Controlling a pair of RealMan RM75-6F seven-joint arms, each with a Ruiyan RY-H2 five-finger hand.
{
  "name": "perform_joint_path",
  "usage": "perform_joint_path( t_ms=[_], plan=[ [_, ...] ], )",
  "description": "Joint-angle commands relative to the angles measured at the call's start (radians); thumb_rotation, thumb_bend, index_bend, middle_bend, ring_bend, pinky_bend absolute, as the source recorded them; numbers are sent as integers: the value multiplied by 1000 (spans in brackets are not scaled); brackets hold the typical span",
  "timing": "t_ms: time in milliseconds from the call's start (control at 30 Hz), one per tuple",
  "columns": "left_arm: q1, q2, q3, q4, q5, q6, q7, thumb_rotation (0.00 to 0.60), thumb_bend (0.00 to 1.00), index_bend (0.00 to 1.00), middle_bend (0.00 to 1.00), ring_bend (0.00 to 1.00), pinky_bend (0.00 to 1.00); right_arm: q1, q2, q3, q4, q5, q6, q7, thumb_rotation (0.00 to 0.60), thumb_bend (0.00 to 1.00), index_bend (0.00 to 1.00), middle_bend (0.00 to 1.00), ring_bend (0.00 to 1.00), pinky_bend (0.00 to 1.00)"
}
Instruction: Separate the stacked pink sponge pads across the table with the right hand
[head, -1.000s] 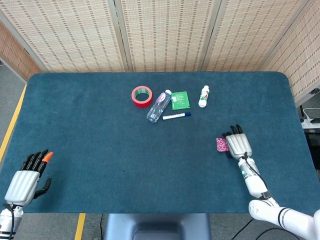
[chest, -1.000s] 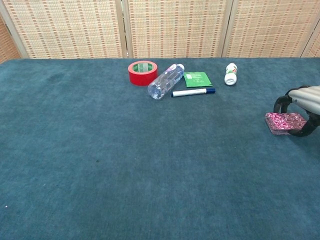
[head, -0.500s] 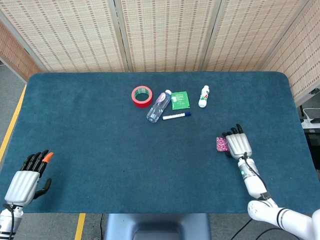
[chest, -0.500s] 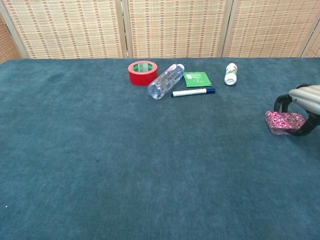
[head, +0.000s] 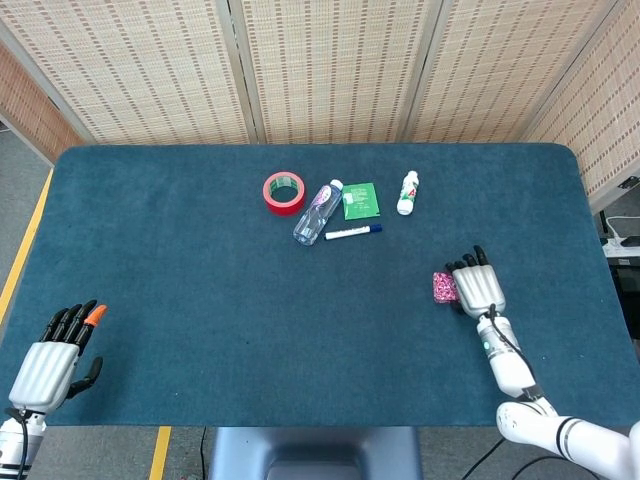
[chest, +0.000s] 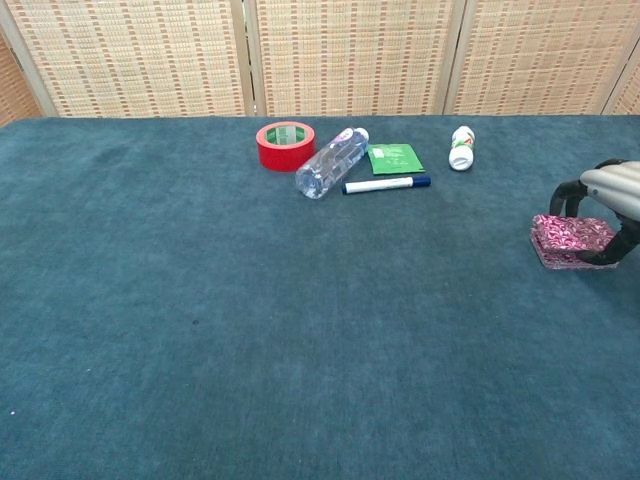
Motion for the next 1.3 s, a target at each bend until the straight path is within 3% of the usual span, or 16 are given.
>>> perform_joint_path(
  t_ms=[33,367,667,800,867,1033,1300],
  plan=[
    [0,0,0,0,-1,0,0,600,455,0,0,0,99,-1,8,1,-12,-1,4,-6,600,243,645,446,170,0],
    [3,4,1,-6,3,5,-2,600,453,0,0,0,99,8,52,-14,-198,-38,51,-89,600,243,647,447,172,0],
    [3,10,3,-4,10,8,-20,600,451,0,0,0,99,26,-1,-51,-279,-57,64,-184,600,243,618,447,172,0],
    [3,9,10,0,28,9,-21,600,450,0,0,0,98,29,-24,-76,-279,-35,56,-239,600,243,427,389,157,0],
    [3,9,11,1,30,11,-21,600,449,0,0,0,98,34,-29,-82,-280,-14,48,-268,600,243,251,273,107,0],
    [4,3,6,6,25,14,-17,600,448,0,0,0,98,42,-22,-92,-290,8,40,-302,600,243,13,113,12,0],
    [3,0,6,5,19,7,-7,600,448,0,0,0,98,39,19,-105,-308,0,49,-295,600,242,0,50,0,0]
  ],
)
